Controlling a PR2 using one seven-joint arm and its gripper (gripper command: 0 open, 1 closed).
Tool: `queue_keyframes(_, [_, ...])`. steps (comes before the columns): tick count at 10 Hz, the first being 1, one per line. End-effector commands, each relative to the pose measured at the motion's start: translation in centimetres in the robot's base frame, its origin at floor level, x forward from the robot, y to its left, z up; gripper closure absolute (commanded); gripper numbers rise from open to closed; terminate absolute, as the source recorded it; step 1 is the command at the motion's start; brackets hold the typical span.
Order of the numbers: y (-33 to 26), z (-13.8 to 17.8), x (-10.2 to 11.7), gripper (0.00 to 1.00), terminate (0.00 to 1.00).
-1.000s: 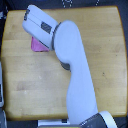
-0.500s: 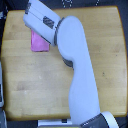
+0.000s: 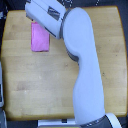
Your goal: Folding a cloth
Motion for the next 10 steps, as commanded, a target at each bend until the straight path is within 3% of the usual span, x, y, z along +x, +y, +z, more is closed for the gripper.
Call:
queue_keyframes(1, [-6.8, 6.5, 2.1, 0.00, 0.00])
queue_keyframes(2, [-8.0, 7.2, 4.0, 0.00, 0.00])
queue_keyframes(4, [-11.2, 7.3, 4.3, 0.00, 0.00])
queue_keyframes(8, [-22.2, 8.0, 3.7, 0.00, 0.00])
queue_keyframes(10, [-28.0, 8.0, 1.4, 0.00, 0.00])
